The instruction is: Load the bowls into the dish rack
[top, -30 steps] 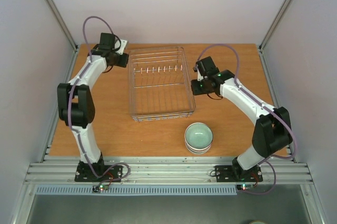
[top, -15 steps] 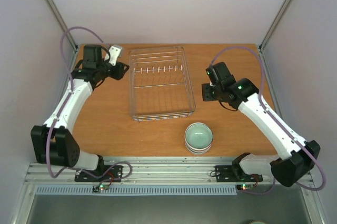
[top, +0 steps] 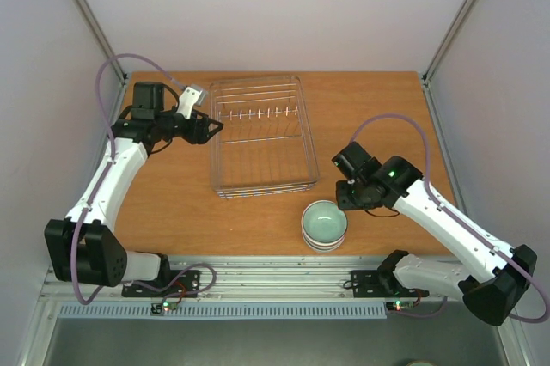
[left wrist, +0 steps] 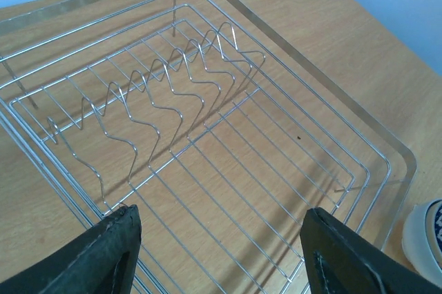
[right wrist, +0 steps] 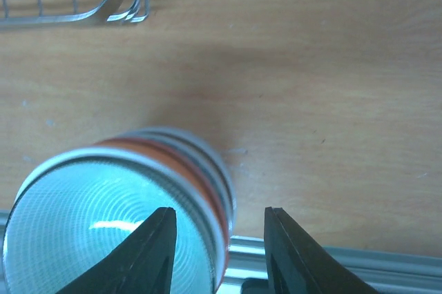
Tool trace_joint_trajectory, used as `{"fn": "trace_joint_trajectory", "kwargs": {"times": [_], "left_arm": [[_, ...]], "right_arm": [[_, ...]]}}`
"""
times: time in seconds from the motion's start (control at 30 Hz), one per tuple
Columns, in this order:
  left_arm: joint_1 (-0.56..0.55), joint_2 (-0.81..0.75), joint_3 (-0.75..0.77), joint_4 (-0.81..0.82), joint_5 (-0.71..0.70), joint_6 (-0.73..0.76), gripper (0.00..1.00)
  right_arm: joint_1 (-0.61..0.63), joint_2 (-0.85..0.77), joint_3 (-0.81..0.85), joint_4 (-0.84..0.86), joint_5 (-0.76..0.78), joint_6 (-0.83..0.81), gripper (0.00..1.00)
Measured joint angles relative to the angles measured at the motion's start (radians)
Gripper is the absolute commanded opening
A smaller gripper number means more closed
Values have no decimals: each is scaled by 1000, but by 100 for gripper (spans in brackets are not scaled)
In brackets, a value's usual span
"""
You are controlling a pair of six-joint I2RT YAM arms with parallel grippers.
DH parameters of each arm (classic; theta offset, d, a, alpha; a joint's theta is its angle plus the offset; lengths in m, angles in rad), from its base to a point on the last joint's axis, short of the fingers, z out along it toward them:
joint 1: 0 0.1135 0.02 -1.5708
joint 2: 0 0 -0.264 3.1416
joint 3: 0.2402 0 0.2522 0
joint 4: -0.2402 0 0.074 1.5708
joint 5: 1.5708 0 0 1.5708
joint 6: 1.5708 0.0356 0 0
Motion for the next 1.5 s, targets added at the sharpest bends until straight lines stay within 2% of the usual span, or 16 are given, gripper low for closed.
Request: {"fn": "trace_joint_trajectory", "kwargs": {"times": [0.2, 0.33, 0.47, 0.83, 1.17, 1.5], "left_arm": [[0, 0, -1, 3, 3, -11, 64], [0, 0, -8, 4, 3, -18, 65], [0, 0, -19, 3, 3, -23, 65], [0, 0, -31, 10, 3, -27, 65], [0, 0, -31, 11, 3, -27, 67], [0, 0, -32, 9, 4, -31, 71]], "right_arm": [[121, 15, -10, -9, -7, 77, 35], [153, 31, -34, -9, -3, 111, 35], [159, 35, -53, -23, 15, 138, 33], [170, 34, -82, -32, 26, 168, 21], [186, 27, -90, -36, 22, 179, 2], [210, -9, -51, -68, 52, 174, 1]]}}
